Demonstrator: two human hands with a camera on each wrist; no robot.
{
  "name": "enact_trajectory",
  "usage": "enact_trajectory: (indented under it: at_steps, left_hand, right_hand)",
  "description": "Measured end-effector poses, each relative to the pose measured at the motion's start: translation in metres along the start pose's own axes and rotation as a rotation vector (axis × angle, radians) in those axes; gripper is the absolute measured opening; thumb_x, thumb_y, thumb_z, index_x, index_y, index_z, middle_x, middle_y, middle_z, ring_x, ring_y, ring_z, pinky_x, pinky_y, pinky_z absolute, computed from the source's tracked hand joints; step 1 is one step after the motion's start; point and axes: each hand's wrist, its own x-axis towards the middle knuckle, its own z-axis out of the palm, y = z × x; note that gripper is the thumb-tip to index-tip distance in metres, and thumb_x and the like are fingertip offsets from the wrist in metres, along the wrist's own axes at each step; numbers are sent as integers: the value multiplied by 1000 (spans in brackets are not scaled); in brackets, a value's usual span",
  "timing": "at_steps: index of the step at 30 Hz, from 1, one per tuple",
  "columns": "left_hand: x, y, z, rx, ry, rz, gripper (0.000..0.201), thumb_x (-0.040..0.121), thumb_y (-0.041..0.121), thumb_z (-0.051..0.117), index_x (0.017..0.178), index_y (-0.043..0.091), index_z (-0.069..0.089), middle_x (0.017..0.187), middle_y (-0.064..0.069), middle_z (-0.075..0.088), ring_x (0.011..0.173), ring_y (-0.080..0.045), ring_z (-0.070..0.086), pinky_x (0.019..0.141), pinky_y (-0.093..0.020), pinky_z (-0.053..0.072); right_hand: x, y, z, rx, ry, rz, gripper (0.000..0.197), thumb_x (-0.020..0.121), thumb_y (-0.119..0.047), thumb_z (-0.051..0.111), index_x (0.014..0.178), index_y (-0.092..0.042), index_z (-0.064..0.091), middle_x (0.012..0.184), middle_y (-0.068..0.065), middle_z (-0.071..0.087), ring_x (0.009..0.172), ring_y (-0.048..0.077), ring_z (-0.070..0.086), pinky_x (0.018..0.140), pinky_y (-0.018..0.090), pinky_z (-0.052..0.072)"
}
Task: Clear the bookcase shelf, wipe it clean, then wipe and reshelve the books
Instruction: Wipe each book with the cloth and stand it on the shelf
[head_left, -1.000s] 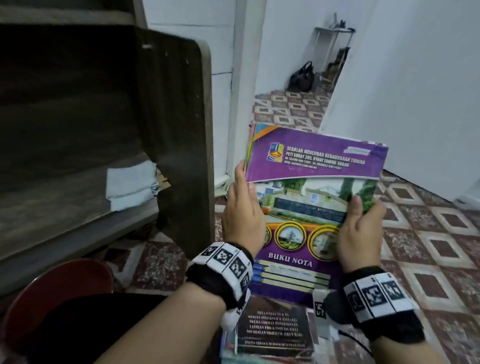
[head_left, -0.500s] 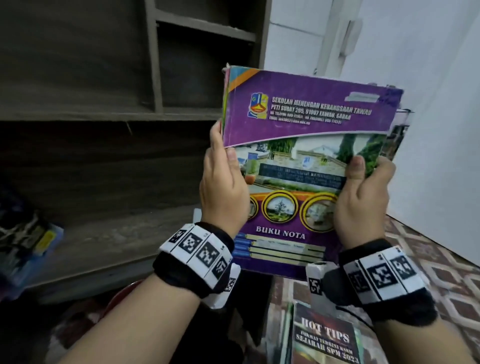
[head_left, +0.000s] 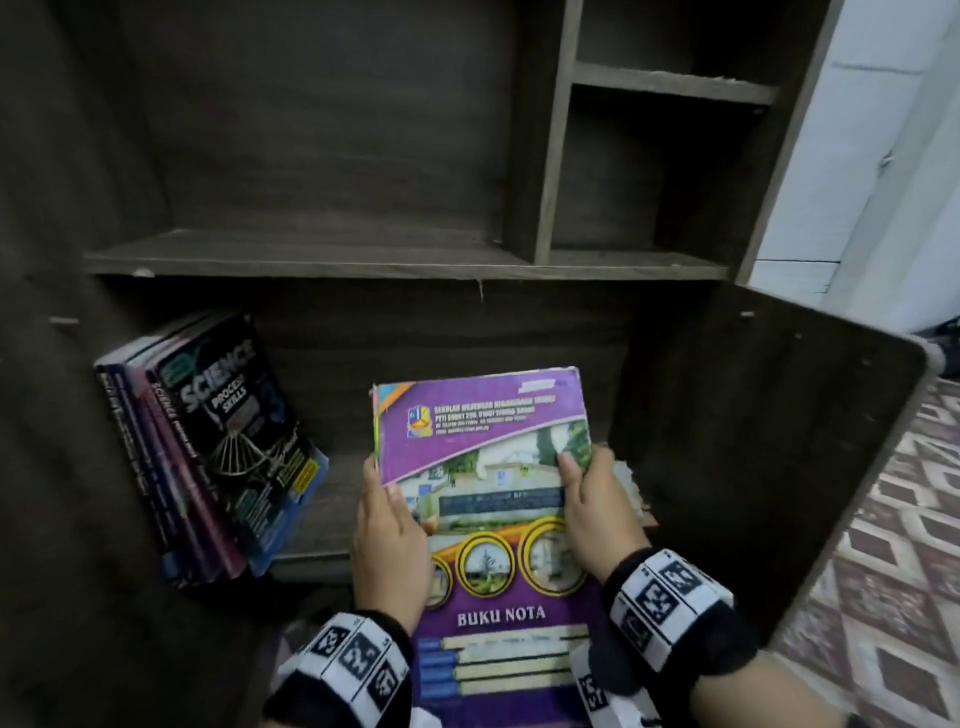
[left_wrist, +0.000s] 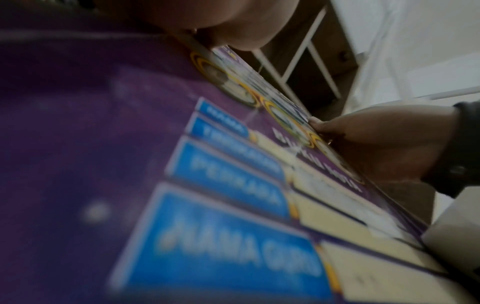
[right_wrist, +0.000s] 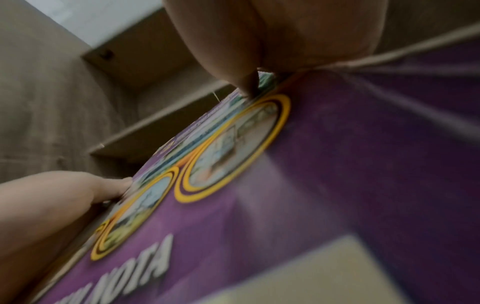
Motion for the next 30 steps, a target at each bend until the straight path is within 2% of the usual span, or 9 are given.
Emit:
enact_trajectory:
  at_steps: [3,6,8,10,13,19,24,27,30]
  left_hand:
    - [18,-32,20,54,-43,-213,46,103,35,24,147,19,29,131,-10,55,111,-31,55,92,-44,48]
    - [35,-53,48,78,-117,-342,40,105,22,26,142,10,38,119,-14,61,75,-17,54,60,-26,39]
    - [48,-61,66,116,-165,-374,33,106,17,26,127,6,48,115,-15,61,62,-7,47,51,-24,33]
    - [61,-66,82,156,-203,-368,27,105,15,26,113,7,50,102,-8,59,63,-4,50,48,-19,37]
    - [84,-78,101,186,-220,-364,23,105,14,28,114,10,49,98,-7,57,72,-18,56,58,-25,41]
    - [119,-106,120,302,-291,-439,36,105,24,30,133,11,49,126,-19,59,109,-37,56,87,-36,42]
    - [126,-108,123,325,-250,-430,34,104,25,38,129,10,54,120,-21,62,108,-39,58,88,-37,44]
    - [127,-107,126,377,-236,-442,33,103,25,41,127,11,58,121,-19,63,110,-39,57,86,-34,42]
    - [130,-109,127,455,-244,-476,33,101,27,44,122,9,62,124,-19,61,113,-39,55,96,-38,44]
  right_hand:
    - [40,29,37,-64,-163,137,35,103,-35,32,119,-4,38,107,22,61,101,37,59,74,35,42]
    - [75,63,65,-128,-278,273,40,103,-35,33,125,-1,37,122,24,57,112,37,56,85,35,44]
    - [95,85,77,-174,-335,330,42,104,-34,34,129,0,36,127,24,54,118,36,53,90,34,42]
    - [113,103,86,-210,-361,360,43,104,-34,33,130,0,35,130,23,53,119,36,52,89,33,41]
    - [138,120,98,-235,-370,387,42,104,-35,34,129,-1,37,131,21,53,120,35,52,88,33,41]
    - [175,126,117,-363,-391,399,46,103,-36,38,131,-1,44,130,19,55,119,33,54,90,32,43]
    - [187,133,123,-446,-399,356,46,101,-37,41,129,-2,49,130,22,52,119,36,51,93,36,41]
    - [189,130,123,-511,-361,359,45,100,-40,45,121,-1,55,127,19,54,113,33,55,84,33,42]
    - [187,132,119,-591,-306,326,43,96,-44,52,111,-4,61,117,15,61,107,31,59,75,30,43]
